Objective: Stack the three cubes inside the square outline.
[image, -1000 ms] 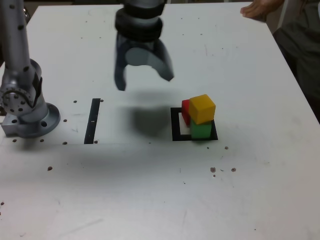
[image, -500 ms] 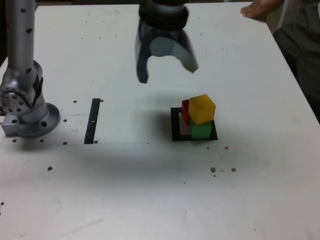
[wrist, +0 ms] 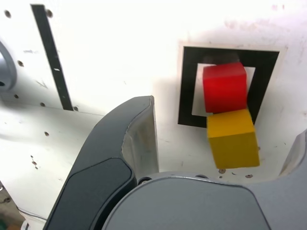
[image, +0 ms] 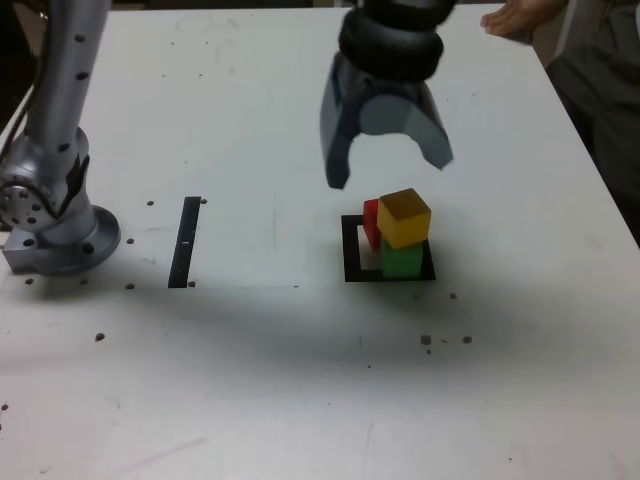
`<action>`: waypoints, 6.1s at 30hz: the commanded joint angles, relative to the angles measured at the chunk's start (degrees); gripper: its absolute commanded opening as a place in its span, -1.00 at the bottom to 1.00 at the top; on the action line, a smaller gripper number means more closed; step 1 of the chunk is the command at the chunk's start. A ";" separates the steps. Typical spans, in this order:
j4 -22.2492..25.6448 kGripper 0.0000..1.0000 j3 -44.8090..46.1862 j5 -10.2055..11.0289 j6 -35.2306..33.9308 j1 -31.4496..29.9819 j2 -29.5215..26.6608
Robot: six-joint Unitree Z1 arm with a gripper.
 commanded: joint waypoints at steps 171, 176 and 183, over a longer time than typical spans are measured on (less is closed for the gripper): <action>-4.36 0.94 -0.23 -5.28 -6.72 -6.11 9.97; -6.09 0.94 0.78 -5.63 -6.46 -6.11 10.42; -8.06 0.90 1.54 -5.53 -6.02 -6.00 10.38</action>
